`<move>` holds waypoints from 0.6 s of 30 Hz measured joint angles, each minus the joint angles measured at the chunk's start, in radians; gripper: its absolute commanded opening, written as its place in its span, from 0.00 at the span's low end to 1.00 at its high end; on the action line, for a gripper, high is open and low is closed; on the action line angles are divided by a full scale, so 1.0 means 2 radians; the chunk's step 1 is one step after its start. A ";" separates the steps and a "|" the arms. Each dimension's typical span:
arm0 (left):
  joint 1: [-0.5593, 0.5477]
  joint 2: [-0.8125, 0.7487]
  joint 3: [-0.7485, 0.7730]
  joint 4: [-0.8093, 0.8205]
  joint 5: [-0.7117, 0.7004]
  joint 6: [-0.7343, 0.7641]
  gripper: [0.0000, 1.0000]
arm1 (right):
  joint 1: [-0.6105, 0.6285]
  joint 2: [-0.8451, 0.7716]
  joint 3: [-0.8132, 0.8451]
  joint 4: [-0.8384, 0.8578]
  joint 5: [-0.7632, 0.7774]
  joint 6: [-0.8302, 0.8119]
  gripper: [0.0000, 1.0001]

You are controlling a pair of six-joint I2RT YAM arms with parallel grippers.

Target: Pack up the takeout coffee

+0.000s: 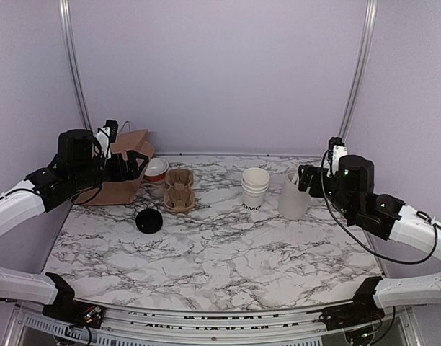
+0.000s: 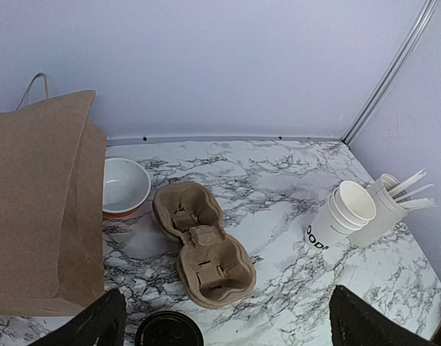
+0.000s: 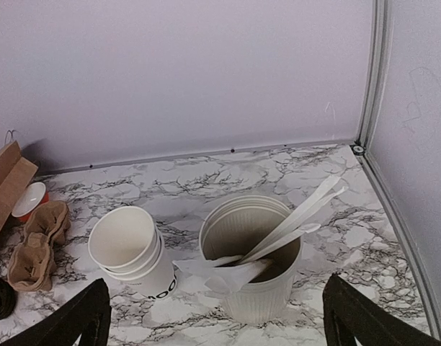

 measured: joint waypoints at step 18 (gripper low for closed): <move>0.006 0.016 0.002 0.001 -0.019 -0.025 0.99 | 0.000 -0.014 0.000 -0.014 0.012 -0.020 1.00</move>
